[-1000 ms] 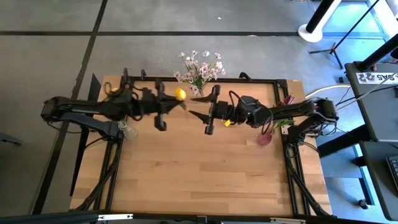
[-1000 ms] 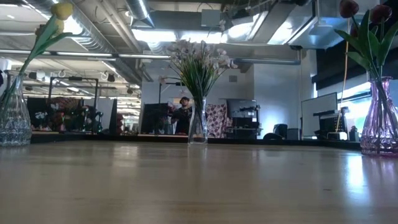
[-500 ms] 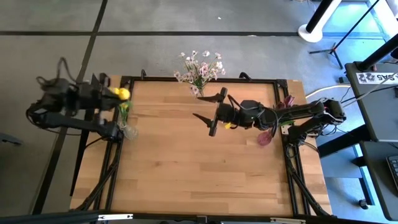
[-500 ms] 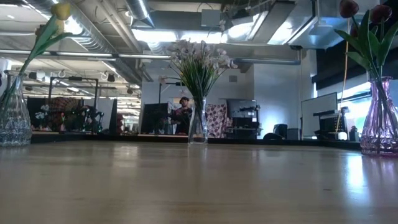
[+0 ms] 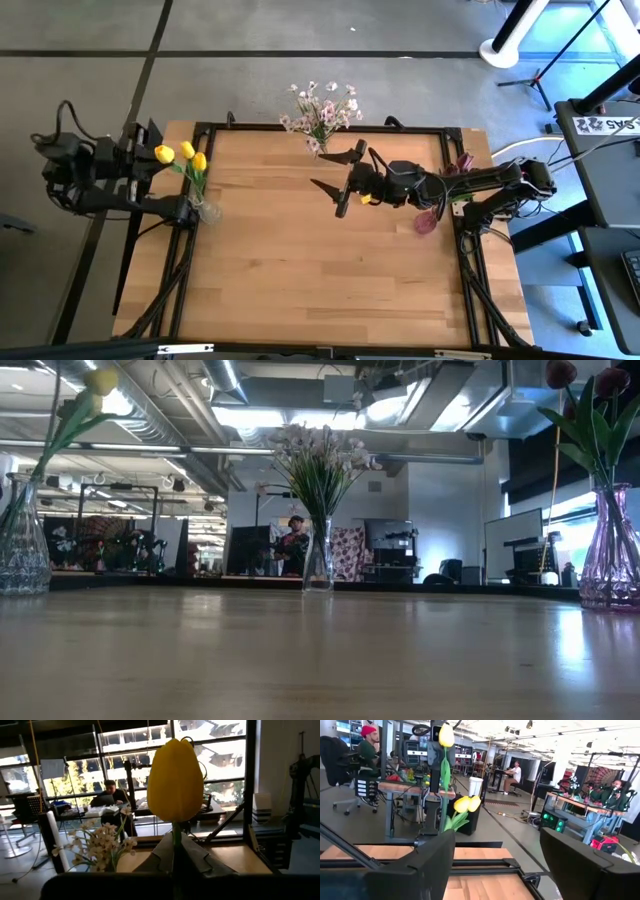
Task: Sort flowers into vase by color
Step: Put the yellow flower into the bottom transparent vase
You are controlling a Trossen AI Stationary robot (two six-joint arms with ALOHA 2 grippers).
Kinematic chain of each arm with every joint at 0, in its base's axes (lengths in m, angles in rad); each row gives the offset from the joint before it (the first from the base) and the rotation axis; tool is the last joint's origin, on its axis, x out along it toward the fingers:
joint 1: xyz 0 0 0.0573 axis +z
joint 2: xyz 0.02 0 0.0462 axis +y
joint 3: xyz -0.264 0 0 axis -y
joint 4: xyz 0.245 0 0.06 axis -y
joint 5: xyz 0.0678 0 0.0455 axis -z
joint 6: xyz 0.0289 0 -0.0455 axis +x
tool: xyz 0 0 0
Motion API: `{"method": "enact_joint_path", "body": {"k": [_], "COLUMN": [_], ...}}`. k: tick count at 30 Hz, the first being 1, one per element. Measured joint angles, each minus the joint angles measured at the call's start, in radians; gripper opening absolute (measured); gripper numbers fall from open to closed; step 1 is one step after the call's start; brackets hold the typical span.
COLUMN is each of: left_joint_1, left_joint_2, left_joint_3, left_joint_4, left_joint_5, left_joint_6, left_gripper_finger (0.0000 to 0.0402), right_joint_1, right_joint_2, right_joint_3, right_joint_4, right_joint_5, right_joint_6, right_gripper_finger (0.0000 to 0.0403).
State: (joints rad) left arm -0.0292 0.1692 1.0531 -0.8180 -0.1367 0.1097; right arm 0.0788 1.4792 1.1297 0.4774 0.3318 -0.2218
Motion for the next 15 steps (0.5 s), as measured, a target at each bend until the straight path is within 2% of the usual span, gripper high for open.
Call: {"method": "enact_joint_path", "body": {"k": [15], "left_joint_1": [0.000], "left_joint_2": [0.001], "left_joint_3": [0.020], "left_joint_4": [-0.047], "left_joint_5": [0.001], "left_joint_6": [-0.059], "left_gripper_finger": [0.0002], "right_joint_1": [0.000], "right_joint_2": [0.000], "right_joint_3": [0.000], "right_joint_4": [0.000], "right_joint_5": [0.025], "right_joint_6": [0.011], "right_gripper_finger": [0.0289]}}
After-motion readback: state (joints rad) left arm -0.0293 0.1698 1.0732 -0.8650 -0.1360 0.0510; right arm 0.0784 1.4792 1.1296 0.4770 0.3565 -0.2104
